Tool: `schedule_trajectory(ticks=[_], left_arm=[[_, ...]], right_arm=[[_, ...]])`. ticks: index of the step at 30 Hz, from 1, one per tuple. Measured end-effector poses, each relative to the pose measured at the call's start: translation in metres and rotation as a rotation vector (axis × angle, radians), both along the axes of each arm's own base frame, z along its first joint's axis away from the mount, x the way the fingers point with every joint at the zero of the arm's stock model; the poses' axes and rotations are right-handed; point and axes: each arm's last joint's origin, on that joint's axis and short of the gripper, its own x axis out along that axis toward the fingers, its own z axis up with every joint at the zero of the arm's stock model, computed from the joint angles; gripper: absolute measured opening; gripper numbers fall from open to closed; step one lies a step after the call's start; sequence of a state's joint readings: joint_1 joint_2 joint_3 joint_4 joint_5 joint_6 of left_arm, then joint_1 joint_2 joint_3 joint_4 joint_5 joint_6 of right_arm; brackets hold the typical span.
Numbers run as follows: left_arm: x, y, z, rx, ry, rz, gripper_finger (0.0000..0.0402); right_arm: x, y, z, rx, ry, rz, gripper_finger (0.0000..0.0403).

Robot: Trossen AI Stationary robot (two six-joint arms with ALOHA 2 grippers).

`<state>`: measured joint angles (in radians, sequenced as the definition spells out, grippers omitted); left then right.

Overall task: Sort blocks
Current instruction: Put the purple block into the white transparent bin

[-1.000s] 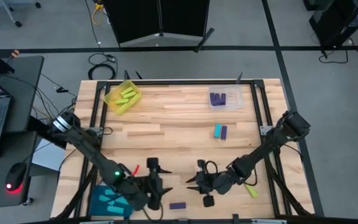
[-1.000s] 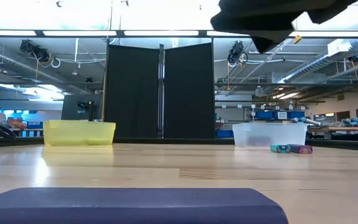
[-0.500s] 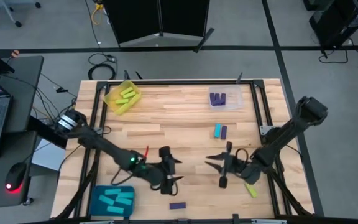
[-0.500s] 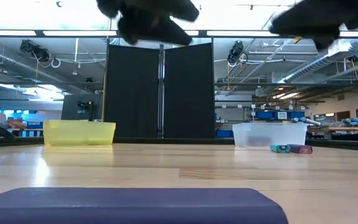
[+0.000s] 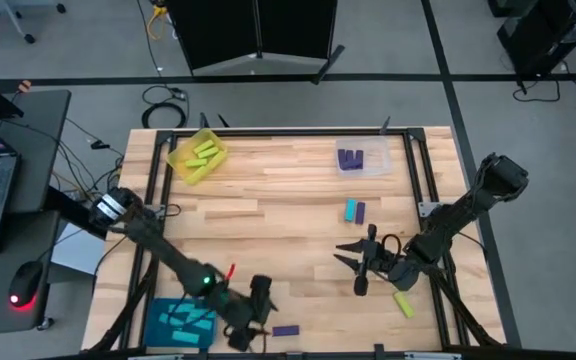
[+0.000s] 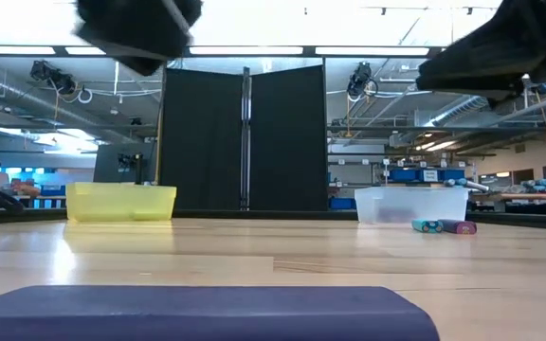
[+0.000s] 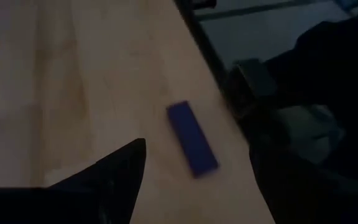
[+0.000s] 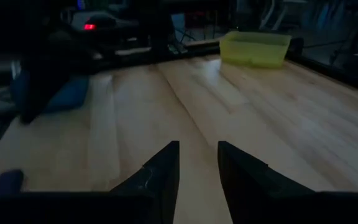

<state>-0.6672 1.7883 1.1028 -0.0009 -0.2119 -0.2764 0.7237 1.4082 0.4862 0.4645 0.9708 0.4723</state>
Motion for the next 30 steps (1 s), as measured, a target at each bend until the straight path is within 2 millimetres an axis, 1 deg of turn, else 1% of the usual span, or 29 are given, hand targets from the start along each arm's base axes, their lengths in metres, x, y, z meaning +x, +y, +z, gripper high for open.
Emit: schedule_trajectory(ticks=[4,7,9,13,16,20,25,30], left_arm=[[-0.007,-0.014,-0.013,0.011,0.017,0.046,0.0295],[-0.007,-0.016,-0.017,0.014,0.008,0.097,0.0295],[-0.007,-0.015,-0.019,0.028,0.003,0.123,0.0295],[-0.004,-0.012,-0.018,0.054,-0.035,0.176,0.0295],[-0.004,-0.010,-0.018,0.076,-0.044,0.200,0.0295],[-0.002,-0.007,-0.018,0.085,-0.051,0.215,0.0295],[0.004,0.000,-0.017,0.109,-0.076,0.262,0.0295],[0.011,0.005,-0.014,0.095,-0.113,0.289,0.0295]], right_arm=[[0.005,-0.006,0.002,-0.019,-0.006,-0.019,0.0126],[0.007,-0.010,0.001,-0.040,-0.001,-0.047,0.0131],[0.009,-0.015,0.000,-0.027,-0.004,-0.104,0.0134],[0.011,-0.030,-0.008,0.047,0.030,-0.203,0.0149],[0.012,-0.042,-0.017,0.157,0.080,-0.258,0.0164],[0.017,-0.058,-0.023,0.261,0.148,-0.283,0.0186],[0.031,-0.075,-0.015,0.294,0.222,-0.296,0.0209],[0.035,-0.089,-0.006,0.264,0.371,-0.395,0.0215]])
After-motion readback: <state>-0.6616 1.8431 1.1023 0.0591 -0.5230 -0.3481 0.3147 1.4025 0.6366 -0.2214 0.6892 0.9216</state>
